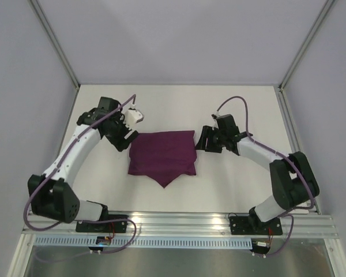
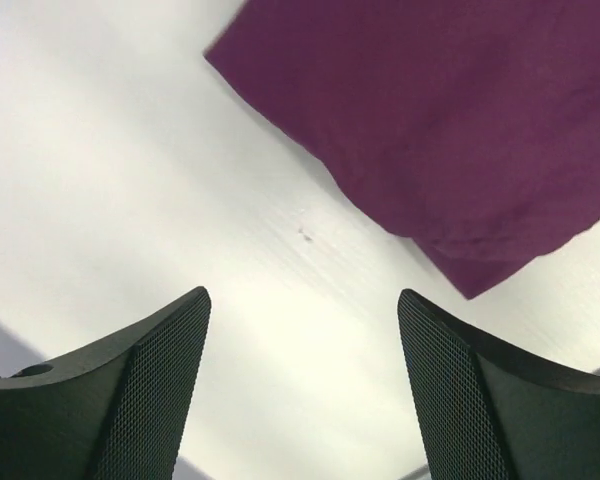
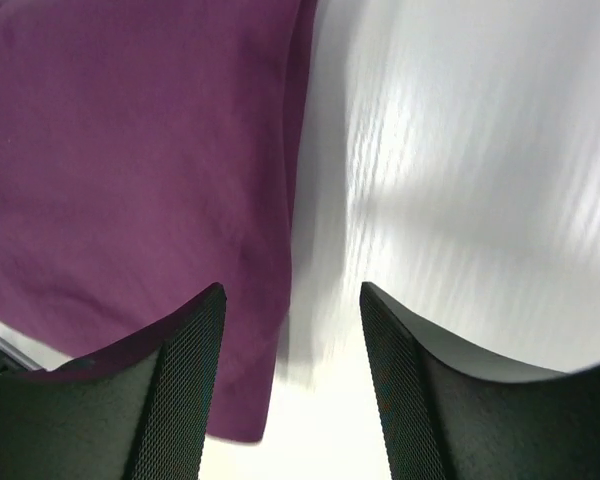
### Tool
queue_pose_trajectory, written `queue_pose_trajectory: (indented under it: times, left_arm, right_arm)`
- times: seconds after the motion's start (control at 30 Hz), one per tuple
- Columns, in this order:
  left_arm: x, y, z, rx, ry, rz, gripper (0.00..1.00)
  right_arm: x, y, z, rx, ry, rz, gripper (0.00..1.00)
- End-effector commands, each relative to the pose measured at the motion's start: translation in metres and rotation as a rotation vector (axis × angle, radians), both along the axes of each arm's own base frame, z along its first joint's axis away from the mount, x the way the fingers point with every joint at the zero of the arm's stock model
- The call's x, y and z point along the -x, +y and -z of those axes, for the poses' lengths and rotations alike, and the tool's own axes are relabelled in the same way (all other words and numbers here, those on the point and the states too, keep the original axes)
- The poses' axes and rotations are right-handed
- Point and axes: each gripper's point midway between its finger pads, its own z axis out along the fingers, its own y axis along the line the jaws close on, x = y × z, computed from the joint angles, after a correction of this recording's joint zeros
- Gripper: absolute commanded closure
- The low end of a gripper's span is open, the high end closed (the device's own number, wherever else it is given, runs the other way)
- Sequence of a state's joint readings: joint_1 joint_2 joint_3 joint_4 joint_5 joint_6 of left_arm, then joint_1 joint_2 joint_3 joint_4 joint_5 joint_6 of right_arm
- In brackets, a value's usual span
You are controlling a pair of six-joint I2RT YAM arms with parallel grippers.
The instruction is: Prepare the surgical pack
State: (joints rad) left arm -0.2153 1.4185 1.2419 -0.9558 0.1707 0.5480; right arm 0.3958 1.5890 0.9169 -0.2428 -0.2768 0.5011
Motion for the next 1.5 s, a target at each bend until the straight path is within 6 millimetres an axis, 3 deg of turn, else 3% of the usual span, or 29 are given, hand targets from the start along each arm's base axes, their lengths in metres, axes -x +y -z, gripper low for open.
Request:
queue_pose_trajectory:
  times: [0.0, 0.03, 0.07, 0.1, 0.13, 0.17, 0.2, 0.27, 0.3, 0.47, 0.57, 0.67, 0.8, 1.03, 1.2, 1.23, 1.33, 1.37, 1.47]
  left_arm:
    - [0.025, -0.014, -0.020, -0.141, -0.155, 0.225, 0.15]
    - [0.033, -0.031, -0.016, -0.151, -0.245, 0.319, 0.14]
    - [0.034, -0.033, -0.014, -0.187, -0.295, 0.360, 0.13]
    - [0.035, -0.038, -0.010, -0.198, -0.323, 0.418, 0.11]
    - [0.041, -0.043, 0.003, -0.191, -0.305, 0.451, 0.11]
    - [0.046, -0.050, 0.011, -0.167, -0.285, 0.486, 0.00]
    - [0.049, -0.053, 0.019, -0.170, -0.274, 0.510, 0.00]
    - [0.058, -0.065, 0.038, -0.207, -0.297, 0.609, 0.00]
    - [0.059, -0.066, 0.043, -0.240, -0.320, 0.633, 0.00]
    - [0.047, -0.069, 0.053, -0.277, -0.441, 0.601, 0.00]
    - [0.052, -0.069, 0.061, -0.256, -0.450, 0.607, 0.03]
    - [0.060, -0.067, 0.070, -0.240, -0.434, 0.618, 0.10]
    - [0.068, -0.071, 0.070, -0.188, -0.422, 0.616, 0.37]
    - [0.072, -0.074, 0.067, -0.154, -0.430, 0.612, 0.48]
    - [0.073, -0.078, 0.076, -0.133, -0.406, 0.617, 0.67]
    - [0.073, -0.079, 0.077, -0.129, -0.402, 0.613, 0.67]
    - [0.072, -0.081, 0.072, -0.110, -0.409, 0.588, 0.88]
    - [0.071, -0.082, 0.069, -0.102, -0.412, 0.578, 1.00]
    - [0.072, -0.082, 0.056, -0.078, -0.429, 0.552, 1.00]
  right_arm:
    - [0.022, -0.008, -0.027, -0.022, -0.044, 0.023, 0.41]
    - [0.027, -0.012, -0.028, -0.005, -0.053, 0.049, 0.41]
    - [0.032, -0.013, -0.043, -0.029, -0.088, 0.079, 0.41]
    - [0.049, -0.010, -0.033, -0.015, -0.073, 0.083, 0.42]
    - [0.054, -0.002, -0.038, -0.047, -0.097, 0.085, 0.43]
    - [0.070, 0.015, -0.045, -0.093, -0.116, 0.050, 0.43]
    - [0.087, 0.019, -0.029, -0.131, -0.056, 0.081, 0.45]
    - [0.098, 0.039, -0.033, -0.207, -0.072, 0.082, 0.49]
    - [0.113, 0.052, -0.031, -0.223, -0.067, 0.079, 0.54]
    - [0.134, 0.103, -0.048, -0.343, -0.143, 0.055, 0.70]
    - [0.132, 0.125, -0.042, -0.392, -0.130, 0.060, 0.76]
    - [0.128, 0.142, -0.027, -0.406, -0.103, 0.067, 0.83]
    - [0.123, 0.159, -0.020, -0.425, -0.109, 0.075, 0.87]
    - [0.127, 0.174, -0.008, -0.396, -0.088, 0.066, 0.87]
    - [0.125, 0.182, 0.004, -0.429, -0.054, 0.093, 0.89]
    - [0.125, 0.184, 0.005, -0.439, -0.049, 0.094, 0.89]
    - [0.123, 0.195, 0.005, -0.485, -0.045, 0.086, 0.89]
    - [0.123, 0.197, 0.005, -0.492, -0.050, 0.083, 0.90]
    - [0.116, 0.203, -0.003, -0.518, -0.073, 0.090, 0.91]
